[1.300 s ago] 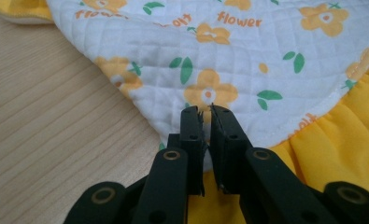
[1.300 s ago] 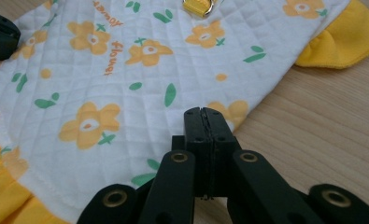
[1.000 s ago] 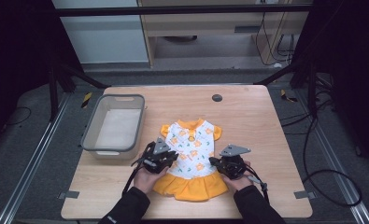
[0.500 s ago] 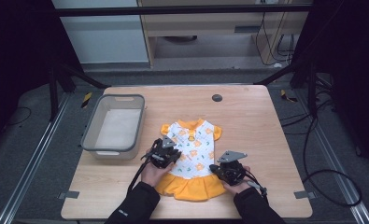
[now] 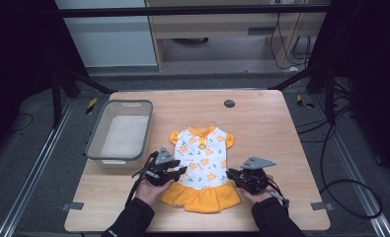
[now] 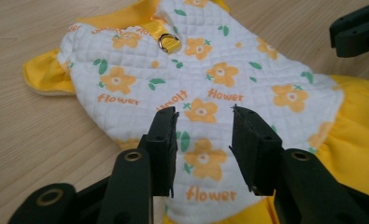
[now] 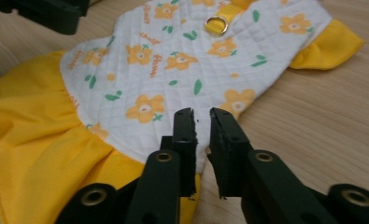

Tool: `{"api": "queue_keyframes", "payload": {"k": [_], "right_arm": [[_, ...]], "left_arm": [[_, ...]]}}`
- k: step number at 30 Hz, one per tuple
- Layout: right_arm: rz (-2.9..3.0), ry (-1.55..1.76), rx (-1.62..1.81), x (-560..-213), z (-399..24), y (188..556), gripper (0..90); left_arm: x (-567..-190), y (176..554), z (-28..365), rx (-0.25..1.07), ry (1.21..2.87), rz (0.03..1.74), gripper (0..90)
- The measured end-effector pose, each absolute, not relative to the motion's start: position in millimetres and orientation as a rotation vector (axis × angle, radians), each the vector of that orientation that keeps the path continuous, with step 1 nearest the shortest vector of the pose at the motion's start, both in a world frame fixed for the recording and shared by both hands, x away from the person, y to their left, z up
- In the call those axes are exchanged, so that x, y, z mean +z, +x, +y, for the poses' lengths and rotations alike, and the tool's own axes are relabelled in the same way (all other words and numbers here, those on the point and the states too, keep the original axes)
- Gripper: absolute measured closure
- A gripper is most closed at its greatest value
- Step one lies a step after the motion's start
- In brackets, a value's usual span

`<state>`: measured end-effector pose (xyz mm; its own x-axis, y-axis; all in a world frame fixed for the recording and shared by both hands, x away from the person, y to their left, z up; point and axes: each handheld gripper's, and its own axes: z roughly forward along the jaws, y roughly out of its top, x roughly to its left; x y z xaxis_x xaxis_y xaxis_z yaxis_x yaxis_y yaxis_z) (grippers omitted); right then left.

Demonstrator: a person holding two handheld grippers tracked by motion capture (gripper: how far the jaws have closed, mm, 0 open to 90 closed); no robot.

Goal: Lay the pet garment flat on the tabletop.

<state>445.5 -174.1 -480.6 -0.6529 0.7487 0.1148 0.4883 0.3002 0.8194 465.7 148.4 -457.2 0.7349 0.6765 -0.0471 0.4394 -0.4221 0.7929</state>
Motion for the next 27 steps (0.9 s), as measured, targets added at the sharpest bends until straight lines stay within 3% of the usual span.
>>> {"api": "queue_keyframes", "payload": {"k": [4, 6, 13, 27], "right_arm": [[2.243, 1.151, 1.321, -476.0, -185.1, 441.3, 68.4], [2.219, 1.156, 1.313, -474.6, -195.2, 436.8, 58.7], [2.187, 1.179, 1.268, -479.2, -212.1, 427.9, 40.2], [2.119, 1.28, 1.234, -488.0, -236.5, 428.9, 21.3]], "left_arm": [[-453.9, 455.3, 158.1, 0.351, 2.081, 0.82, 53.1], [-454.1, 449.4, 165.4, 0.338, 2.085, 0.812, 51.1], [-463.9, 429.2, 196.9, 0.365, 2.097, 0.845, 38.5], [-473.7, 417.1, 238.9, 0.381, 2.095, 0.956, 28.9]]}}
